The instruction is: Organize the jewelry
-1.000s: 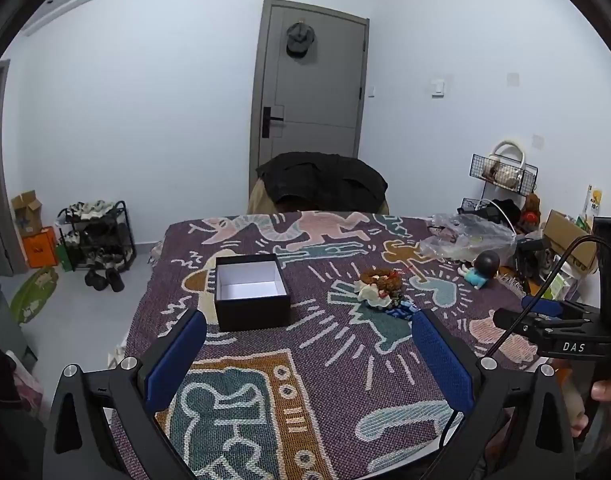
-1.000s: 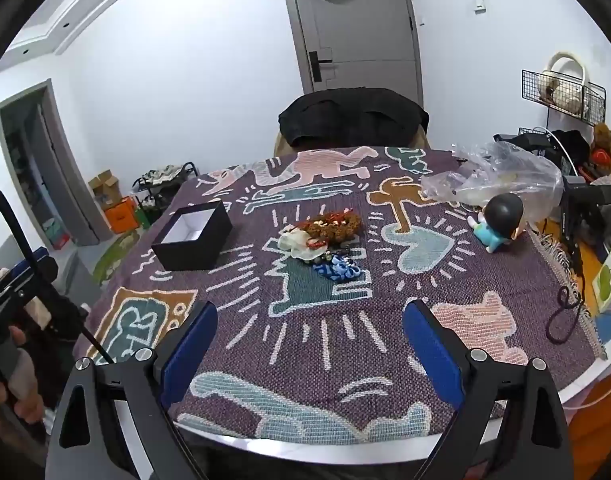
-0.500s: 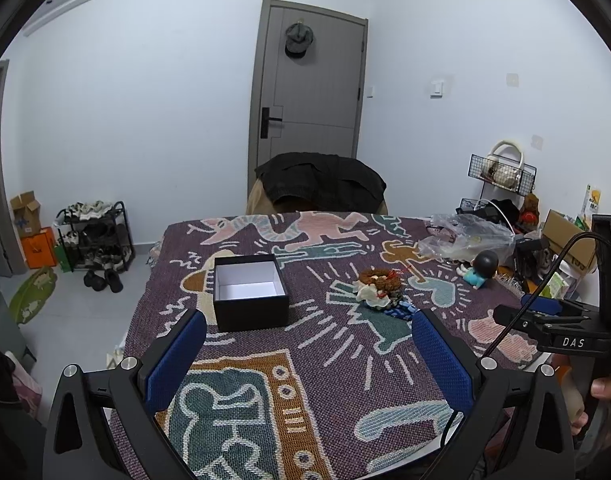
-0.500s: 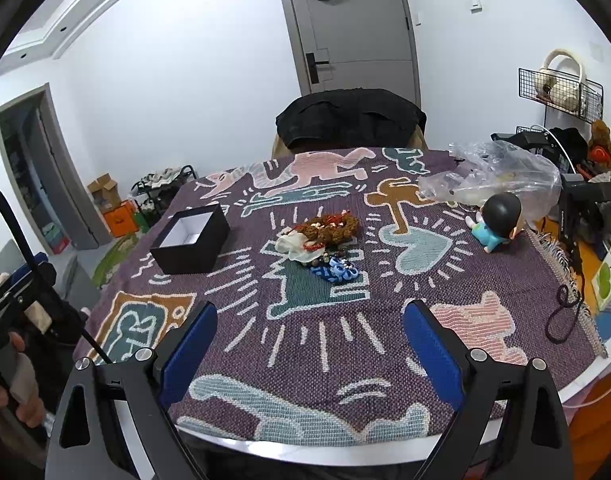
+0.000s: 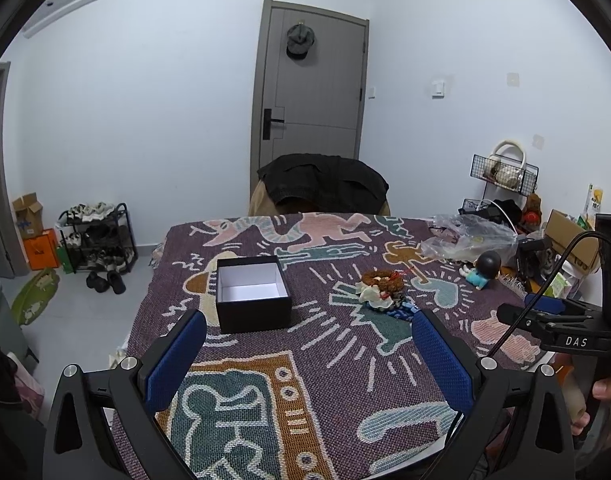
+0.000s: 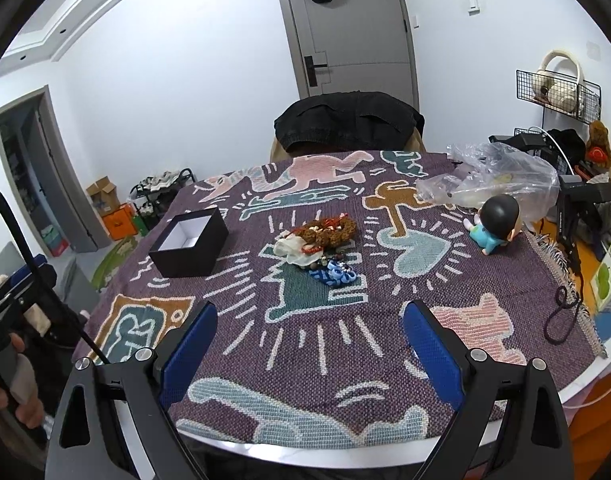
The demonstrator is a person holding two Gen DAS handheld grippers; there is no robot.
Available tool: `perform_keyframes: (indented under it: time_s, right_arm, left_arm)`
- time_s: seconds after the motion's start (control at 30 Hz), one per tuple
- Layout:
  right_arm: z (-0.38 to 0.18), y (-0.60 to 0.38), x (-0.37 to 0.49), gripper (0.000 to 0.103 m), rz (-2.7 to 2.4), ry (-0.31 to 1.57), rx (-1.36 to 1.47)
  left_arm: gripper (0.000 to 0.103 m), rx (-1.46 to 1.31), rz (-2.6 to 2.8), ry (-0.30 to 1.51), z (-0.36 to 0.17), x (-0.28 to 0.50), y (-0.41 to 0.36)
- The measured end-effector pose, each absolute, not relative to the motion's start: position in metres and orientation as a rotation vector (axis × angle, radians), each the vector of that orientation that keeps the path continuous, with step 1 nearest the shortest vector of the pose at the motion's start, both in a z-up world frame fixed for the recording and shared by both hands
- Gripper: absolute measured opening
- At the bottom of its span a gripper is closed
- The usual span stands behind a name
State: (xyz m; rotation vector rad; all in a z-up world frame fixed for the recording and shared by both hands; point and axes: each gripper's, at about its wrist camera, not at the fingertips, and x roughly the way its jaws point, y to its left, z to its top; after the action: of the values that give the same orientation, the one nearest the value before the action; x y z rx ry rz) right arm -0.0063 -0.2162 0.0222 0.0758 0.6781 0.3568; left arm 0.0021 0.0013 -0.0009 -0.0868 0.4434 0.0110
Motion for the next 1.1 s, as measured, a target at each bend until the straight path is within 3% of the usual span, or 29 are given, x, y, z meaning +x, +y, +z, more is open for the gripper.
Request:
perform_keyframes:
  time_s: [1.1]
  right_arm:
    - [0.0227, -0.2193, -0.0049, 0.095, 0.349, 0.671, 0.082]
  left_arm:
    - [0.103, -0.089, 0.01, 0.438, -0.0006, 0.0001, 0.0017]
